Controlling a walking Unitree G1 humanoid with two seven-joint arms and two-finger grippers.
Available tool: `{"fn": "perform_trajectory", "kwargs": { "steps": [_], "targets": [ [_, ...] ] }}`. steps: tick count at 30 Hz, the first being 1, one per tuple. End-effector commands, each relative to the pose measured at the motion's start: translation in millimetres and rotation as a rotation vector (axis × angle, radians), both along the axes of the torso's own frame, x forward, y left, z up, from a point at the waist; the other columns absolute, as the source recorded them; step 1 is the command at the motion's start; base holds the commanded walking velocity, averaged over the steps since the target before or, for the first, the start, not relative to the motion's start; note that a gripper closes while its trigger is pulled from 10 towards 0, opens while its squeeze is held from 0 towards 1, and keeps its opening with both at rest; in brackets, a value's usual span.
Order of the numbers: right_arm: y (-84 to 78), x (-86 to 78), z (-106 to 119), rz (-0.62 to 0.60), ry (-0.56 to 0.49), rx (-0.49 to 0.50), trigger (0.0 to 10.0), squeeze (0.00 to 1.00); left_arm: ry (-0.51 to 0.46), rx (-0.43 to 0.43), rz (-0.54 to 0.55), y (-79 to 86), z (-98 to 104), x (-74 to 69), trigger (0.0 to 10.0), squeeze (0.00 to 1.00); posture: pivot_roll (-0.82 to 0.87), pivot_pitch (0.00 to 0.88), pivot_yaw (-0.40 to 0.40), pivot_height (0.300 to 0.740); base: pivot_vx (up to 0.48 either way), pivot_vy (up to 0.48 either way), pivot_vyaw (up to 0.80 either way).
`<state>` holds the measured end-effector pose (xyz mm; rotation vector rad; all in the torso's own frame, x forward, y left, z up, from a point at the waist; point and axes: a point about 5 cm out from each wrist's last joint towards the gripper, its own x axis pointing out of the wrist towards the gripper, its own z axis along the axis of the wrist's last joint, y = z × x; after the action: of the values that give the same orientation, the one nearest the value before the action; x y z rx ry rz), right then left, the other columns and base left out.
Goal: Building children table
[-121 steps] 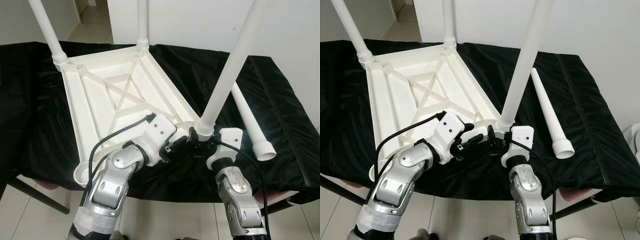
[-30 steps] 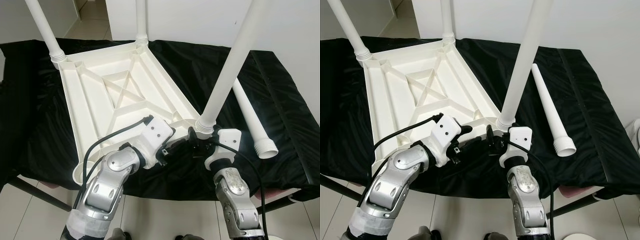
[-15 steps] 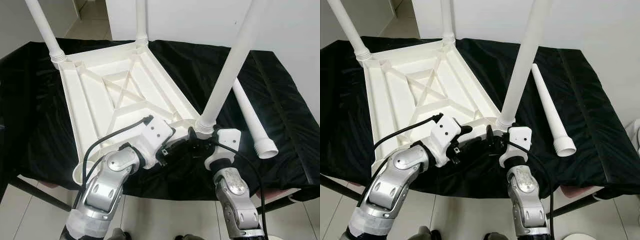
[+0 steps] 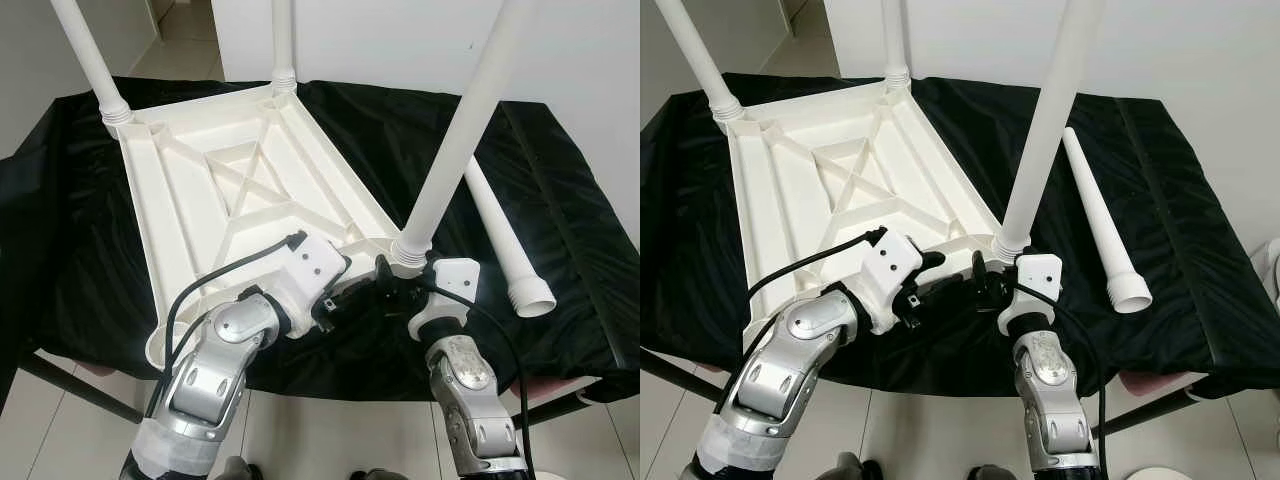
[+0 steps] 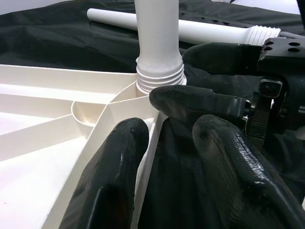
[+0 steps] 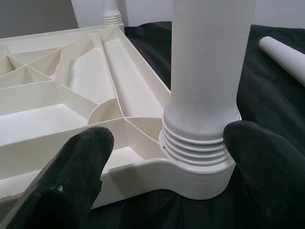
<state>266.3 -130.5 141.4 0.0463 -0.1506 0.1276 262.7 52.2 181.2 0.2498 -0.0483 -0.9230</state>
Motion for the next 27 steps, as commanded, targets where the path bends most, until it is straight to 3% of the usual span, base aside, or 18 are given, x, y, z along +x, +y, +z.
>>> {"fn": "perform_trajectory", "kwargs": {
  "steps": [1,15,27],
  "targets": [
    [1.7,0.7,-1.3,0.007,0.002,0.001,10.0,0.0,-0.019,-0.003,0.023,-1.0,2.4,-0.8,10.0,0.0,-0.12,0.098,0.03,0.74,0.0,0.0,0.0],
    [-3.5,4.5,0.9,0.022,-0.008,-0.027,10.0,0.0,-0.058,0.002,-0.023,-7.2,3.2,-3.4,10.0,0.0,-0.14,0.08,0.009,0.74,0.0,0.0,0.0],
    [-3.9,6.5,1.6,0.034,-0.011,-0.039,10.0,0.0,-0.085,0.015,-0.021,2.2,5.5,-7.3,10.0,0.0,-0.13,0.097,0.007,0.74,0.0,0.0,0.0]
  ]
}}
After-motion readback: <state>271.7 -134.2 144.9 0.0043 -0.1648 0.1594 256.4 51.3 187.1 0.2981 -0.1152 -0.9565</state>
